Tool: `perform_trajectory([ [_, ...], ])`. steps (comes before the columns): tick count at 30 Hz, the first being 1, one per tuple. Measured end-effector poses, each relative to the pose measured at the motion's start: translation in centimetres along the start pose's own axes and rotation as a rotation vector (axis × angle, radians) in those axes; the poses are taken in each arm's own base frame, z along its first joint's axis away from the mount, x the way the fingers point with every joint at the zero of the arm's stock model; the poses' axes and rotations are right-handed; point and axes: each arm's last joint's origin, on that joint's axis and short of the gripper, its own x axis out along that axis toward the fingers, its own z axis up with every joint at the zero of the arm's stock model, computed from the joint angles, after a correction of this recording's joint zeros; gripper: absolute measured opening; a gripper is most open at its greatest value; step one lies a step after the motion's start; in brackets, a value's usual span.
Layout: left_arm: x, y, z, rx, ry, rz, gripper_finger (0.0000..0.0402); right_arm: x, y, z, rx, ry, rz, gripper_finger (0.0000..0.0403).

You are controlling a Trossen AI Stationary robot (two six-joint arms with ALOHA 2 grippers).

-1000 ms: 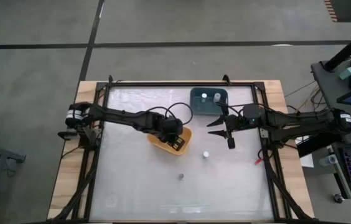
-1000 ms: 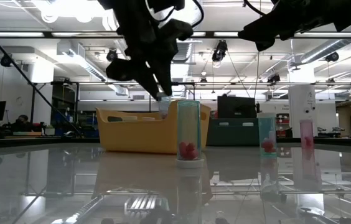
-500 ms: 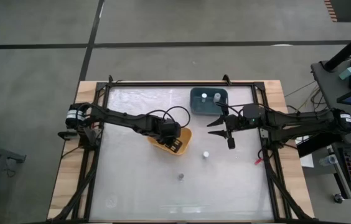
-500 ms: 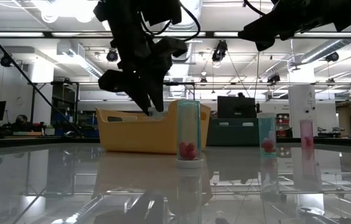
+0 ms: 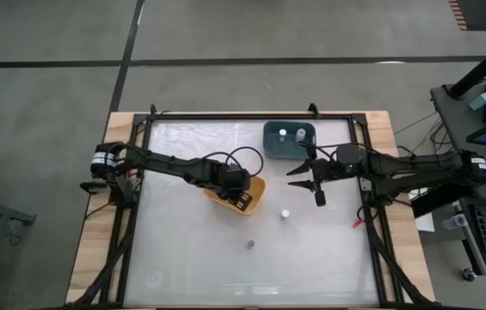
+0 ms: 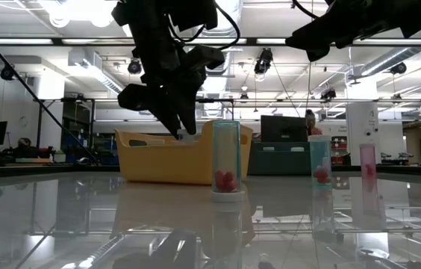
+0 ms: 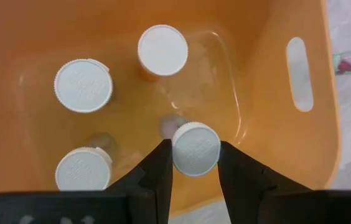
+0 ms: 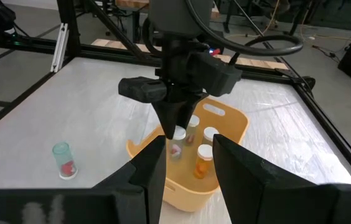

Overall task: Pick and place medicine bottles into bin by pill shape (circle, oval)
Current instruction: Put the blue pill bottle into the yellow bin

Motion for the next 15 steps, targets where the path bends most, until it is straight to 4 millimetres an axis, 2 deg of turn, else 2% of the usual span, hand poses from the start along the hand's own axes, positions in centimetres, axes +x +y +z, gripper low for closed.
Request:
perform_trajectory([
  [8, 0.0, 0.01, 0.02, 0.0, -0.011, 0.007, 0.0095, 0.0, 0.01, -0.06, 0.001, 0.006, 0.0, 0.0123],
  [15, 0.0, 0.01, 0.02, 0.001, -0.011, 0.007, 0.0136, 0.0, 0.01, -0.06, 0.001, 0.006, 0.0, 0.0123],
])
